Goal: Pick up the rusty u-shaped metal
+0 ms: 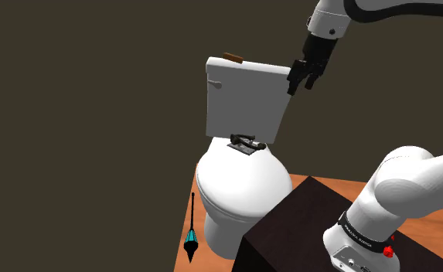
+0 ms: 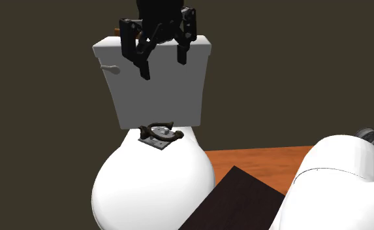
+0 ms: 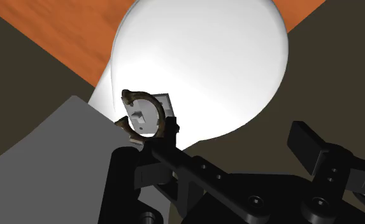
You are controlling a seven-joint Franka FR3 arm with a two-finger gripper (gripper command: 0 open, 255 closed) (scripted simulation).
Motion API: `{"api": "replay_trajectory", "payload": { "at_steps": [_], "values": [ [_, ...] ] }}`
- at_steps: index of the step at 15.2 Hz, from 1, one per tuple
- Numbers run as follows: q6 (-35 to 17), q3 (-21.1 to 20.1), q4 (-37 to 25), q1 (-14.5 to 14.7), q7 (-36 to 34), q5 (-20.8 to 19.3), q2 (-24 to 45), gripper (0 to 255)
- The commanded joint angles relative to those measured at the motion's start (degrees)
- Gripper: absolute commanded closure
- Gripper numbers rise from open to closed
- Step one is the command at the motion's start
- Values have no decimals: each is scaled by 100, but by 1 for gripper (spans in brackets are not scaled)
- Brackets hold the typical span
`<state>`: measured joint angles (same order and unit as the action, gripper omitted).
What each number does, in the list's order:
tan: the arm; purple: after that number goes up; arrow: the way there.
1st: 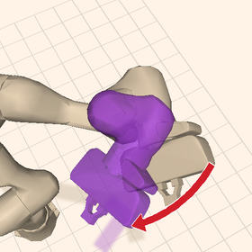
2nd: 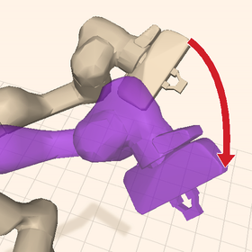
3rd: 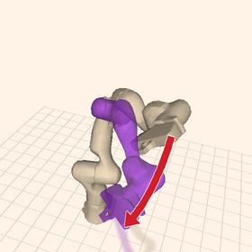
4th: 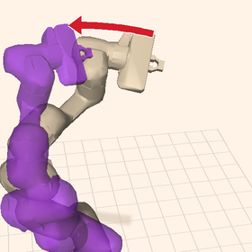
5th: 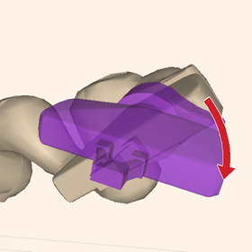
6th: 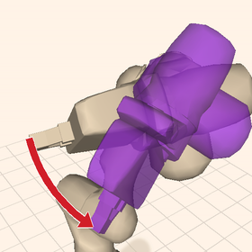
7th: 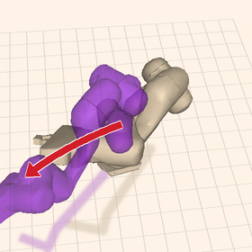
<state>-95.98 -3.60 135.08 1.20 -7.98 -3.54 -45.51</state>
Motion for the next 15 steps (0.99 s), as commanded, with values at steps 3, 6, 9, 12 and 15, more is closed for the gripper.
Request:
{"api": "replay_trajectory", "payload": {
  "at_steps": [3,6,9,12,15],
  "values": [
    [-337,85,127,-33,85,-57,259,0],
    [-839,209,263,-86,209,-138,699,0],
    [-1333,328,332,-138,328,-212,1197,0],
    [-1810,443,333,-187,442,-277,1747,0],
    [-2261,549,265,-234,557,-328,2338,0]
  ]
}}
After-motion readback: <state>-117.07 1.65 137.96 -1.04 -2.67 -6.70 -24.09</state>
